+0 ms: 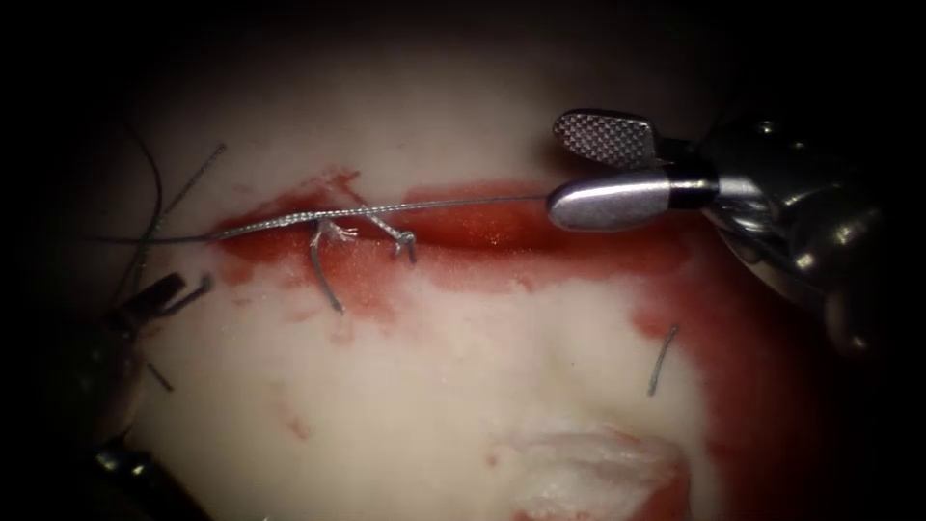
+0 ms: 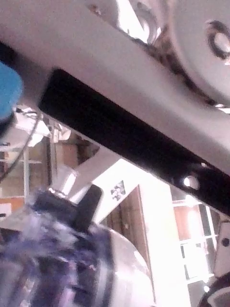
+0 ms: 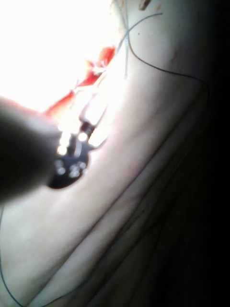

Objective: Wound Closure

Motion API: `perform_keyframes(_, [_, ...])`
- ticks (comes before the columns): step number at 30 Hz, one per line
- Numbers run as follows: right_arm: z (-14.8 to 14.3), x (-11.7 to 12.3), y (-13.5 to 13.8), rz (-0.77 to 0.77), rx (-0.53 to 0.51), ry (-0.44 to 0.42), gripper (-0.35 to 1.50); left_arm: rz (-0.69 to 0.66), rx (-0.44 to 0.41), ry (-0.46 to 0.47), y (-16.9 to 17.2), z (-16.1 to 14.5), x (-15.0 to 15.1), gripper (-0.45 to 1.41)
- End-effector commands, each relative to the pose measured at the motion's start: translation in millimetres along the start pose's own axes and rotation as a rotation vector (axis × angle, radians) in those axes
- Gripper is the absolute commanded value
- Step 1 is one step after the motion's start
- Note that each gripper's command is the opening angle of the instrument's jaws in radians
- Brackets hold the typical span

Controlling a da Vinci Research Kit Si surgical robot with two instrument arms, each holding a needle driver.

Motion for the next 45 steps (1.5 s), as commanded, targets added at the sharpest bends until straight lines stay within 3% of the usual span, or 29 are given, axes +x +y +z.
perform_keyframes(1, [1.0, 0.8, 0.4, -0.006, 0.003, 0.004, 1.45, 0.013, 0.000, -0.006, 0.2, -0.7, -1.2, 1.15])
perform_keyframes(4, [1.1, 0.7, 0.3, 0.005, 0.002, 0.005, 1.45, 0.075, 0.029, -0.001, -0.3, -1.0, -1.6, 1.11])
perform_keyframes(7, [1.4, 0.5, 0.1, 0.004, 0.002, 0.005, 1.46, 0.281, 0.039, -0.012, -0.4, -0.8, -2.1, 1.15])
perform_keyframes(9, [1.6, 0.5, -0.1, 0.004, 0.015, -0.003, 1.46, 0.416, 0.024, -0.078, -0.4, -0.6, -2.3, 1.15])
perform_keyframes(11, [1.9, 0.3, -0.4, 0.004, 0.041, -0.018, 1.43, 0.674, -0.019, -0.159, -0.3, -0.2, -2.6, 1.15])
perform_keyframes(13, [2.5, 0.1, -0.9, 0.002, 0.076, -0.039, 1.31, 0.687, -0.036, -0.213, -0.3, 0.1, -2.6, 1.15])
perform_keyframes(14, [2.8, -0.1, -1.2, 0.001, 0.093, -0.049, 1.16, 0.668, -0.042, -0.233, -0.4, 0.4, -2.5, 1.10])
perform_keyframes(15, [3.2, -0.2, -1.4, 0.000, 0.106, -0.057, 0.78, 0.655, -0.048, -0.234, -0.6, 0.6, -2.5, 1.05])
perform_keyframes(16, [3.8, -0.5, -1.8, -0.002, 0.125, -0.068, 0.12, 0.650, -0.077, -0.225, -0.7, 0.9, -2.4, 0.99])
perform_keyframes(17, [5.2, -0.9, -2.4, -0.006, 0.154, -0.086, -0.35, 0.633, -0.152, -0.155, -1.0, 1.7, -2.4, 0.98])
perform_keyframes(25, [8.7, -1.9, -5.4, 0.028, 0.276, -0.154, -0.35, 0.546, -0.253, -0.037, -1.0, 3.5, -2.0, 0.98])
perform_keyframes(28, [9.7, -2.0, -6.9, 0.124, 0.215, -0.126, 0.59, 0.495, -0.321, 0.012, -0.8, 4.0, -1.7, 1.01])
perform_keyframes(29, [9.9, -2.1, -7.4, 0.155, 0.180, -0.105, 0.79, 0.478, -0.330, 0.023, -0.8, 4.0, -1.6, 1.03])
perform_keyframes(30, [10.0, -2.2, -7.7, 0.167, 0.161, -0.093, 0.88, 0.451, -0.341, 0.030, -0.7, 4.0, -1.5, 1.05])
perform_keyframes(35, [9.8, -2.4, -8.2, 0.182, 0.117, -0.062, 0.69, 0.270, -0.311, 0.001, -0.1, 3.0, -1.5, 0.96])
perform_keyframes(38, [9.1, -2.0, -7.4, 0.186, 0.105, -0.053, 0.83, 0.196, -0.274, -0.043, 0.8, 1.7, -2.2, 0.83])
perform_keyframes(40, [8.3, -1.6, -6.7, 0.189, 0.092, -0.042, 0.84, 0.125, -0.271, -0.102, 1.6, 0.8, -2.7, 0.86])
perform_keyframes(45, [5.7, -0.3, -4.2, 0.203, 0.053, -0.011, 0.83, -0.023, -0.282, -0.271, 3.2, -0.4, -2.3, 0.69])
